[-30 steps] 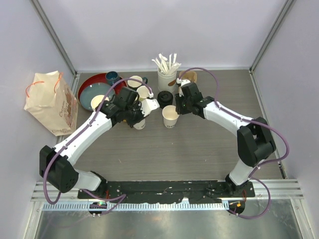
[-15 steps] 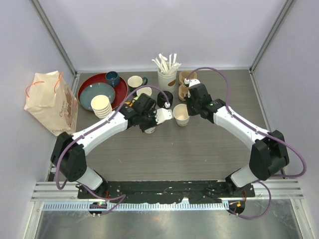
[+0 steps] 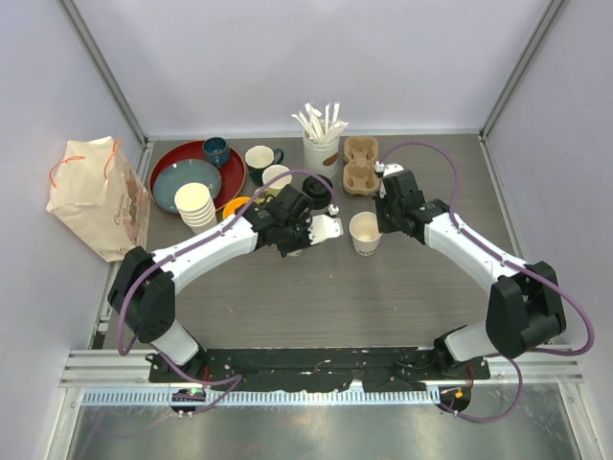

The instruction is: Pack the takeout coffee

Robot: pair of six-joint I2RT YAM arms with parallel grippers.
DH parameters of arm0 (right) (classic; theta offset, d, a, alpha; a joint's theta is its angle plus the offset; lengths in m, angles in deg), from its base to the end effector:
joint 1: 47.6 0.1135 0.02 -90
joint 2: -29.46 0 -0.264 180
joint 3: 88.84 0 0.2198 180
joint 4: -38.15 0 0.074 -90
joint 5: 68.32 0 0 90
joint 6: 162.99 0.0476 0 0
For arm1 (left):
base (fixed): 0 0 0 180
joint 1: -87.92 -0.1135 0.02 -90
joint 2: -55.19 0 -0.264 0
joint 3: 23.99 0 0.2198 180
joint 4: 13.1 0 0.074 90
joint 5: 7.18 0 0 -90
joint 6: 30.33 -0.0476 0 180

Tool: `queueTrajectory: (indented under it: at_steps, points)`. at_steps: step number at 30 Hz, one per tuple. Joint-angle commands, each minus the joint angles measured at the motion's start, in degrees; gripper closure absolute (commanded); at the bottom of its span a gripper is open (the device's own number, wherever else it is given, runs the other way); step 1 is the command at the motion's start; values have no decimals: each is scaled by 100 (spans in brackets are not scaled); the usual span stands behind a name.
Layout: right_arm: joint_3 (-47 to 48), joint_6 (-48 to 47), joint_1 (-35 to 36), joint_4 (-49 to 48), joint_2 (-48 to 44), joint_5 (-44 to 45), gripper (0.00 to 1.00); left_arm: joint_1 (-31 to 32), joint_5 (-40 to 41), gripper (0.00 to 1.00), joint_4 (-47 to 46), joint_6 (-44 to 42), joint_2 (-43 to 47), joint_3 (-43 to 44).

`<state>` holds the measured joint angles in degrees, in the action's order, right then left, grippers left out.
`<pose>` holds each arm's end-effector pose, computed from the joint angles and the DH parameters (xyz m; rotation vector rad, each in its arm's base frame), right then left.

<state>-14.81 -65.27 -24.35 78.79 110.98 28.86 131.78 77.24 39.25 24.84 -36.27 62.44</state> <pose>0.2595 0.1050 0.2557 -0.2676 2.3896 0.1002 0.2211 -0.2189 0.2559 1.6613 1.9685 -0.1845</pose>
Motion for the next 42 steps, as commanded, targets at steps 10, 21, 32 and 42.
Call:
queueTrajectory:
  at_steps: [10, 21, 32, 42]
  points:
    - [183, 124, -241, -818, 347, -305, 99, -44, 330, 100, -479, -77, -179, 324]
    - [702, 27, -426, -758, 875, -428, 99, -307, 154, 100, -417, -41, -610, 781]
    - [1009, -69, -417, -441, 805, -568, 56, -351, 57, 61, -154, -15, -496, 930]
    - [2160, -745, -409, -378, 681, -1525, 39, -841, -135, 35, 488, 695, 189, 1668]
